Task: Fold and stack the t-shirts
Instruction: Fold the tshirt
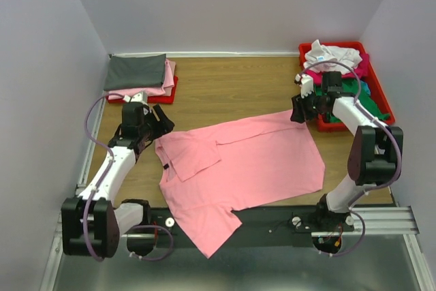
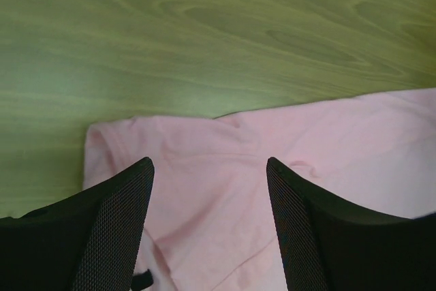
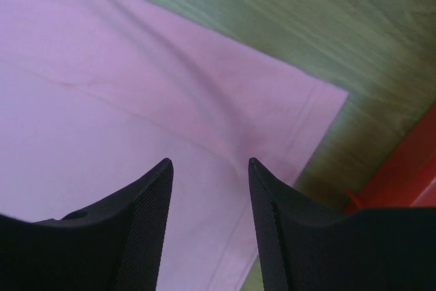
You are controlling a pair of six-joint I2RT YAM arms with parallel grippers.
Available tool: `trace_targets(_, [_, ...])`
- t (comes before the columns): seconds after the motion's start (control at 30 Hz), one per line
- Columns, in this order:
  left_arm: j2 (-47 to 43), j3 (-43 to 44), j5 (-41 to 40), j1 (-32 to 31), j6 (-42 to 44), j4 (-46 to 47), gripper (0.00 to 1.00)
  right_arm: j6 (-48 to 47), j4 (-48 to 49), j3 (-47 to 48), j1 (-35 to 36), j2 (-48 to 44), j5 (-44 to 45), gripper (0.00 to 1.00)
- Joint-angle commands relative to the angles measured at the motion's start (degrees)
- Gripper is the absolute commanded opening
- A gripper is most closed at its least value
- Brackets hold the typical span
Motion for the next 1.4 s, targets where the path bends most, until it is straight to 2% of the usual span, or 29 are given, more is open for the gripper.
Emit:
trace_targets(0.0, [3.9,-2.2,-2.2,3.4,-4.6,0.7,0.73,4.9,0.5,5.3,-0.2,5.5,6.9,0.57])
trace_targets(0.07, [6.5,-1.9,-2.5,3.8,-4.7,0.7,0.66,5.3,0.7,6.6,-0.2,7.2,7.1,0.58])
trace_targets(0.1, [7.4,-1.6,-3.0,3.9,-4.5,0.3,0.66,5.5,0.8,6.9,-0.2,7.7,7.2,0.58])
trace_targets(0.17, [10.3,-1.2,-5.0,4.1,-4.1,-1.5,0.57,5.7,1.0,6.9,-0.2,8.1,6.8,0.58])
trace_targets(0.23, [12.4,-0.2,-8.0,4.3,-4.5,-2.9,0.55,5.9,1.7,6.4,-0.2,8.5,6.7,0.58])
trace_targets(0.5, [21.1,3.2,-8.4,4.6,-4.5,-2.4,0.43,6.1,2.8,6.3,-0.2,10.0,8.1,0.58])
trace_targets(0.93, [24.9,3.5,-11.8,5.2,-4.7,-2.4,0.37,6.9,3.8,9.9,-0.2,15.0,11.9,0.58])
trace_targets(1.13, [26.1,3.9,-11.5,9.1,-4.8,-2.3,0.37,7.2,4.1,11.5,0.0,16.5,13.3,0.58])
trace_targets(1.37, [27.6,4.5,-11.0,11.0,-4.1,-1.9,0.37,7.4,4.3,13.5,1.1,18.2,14.5,0.58])
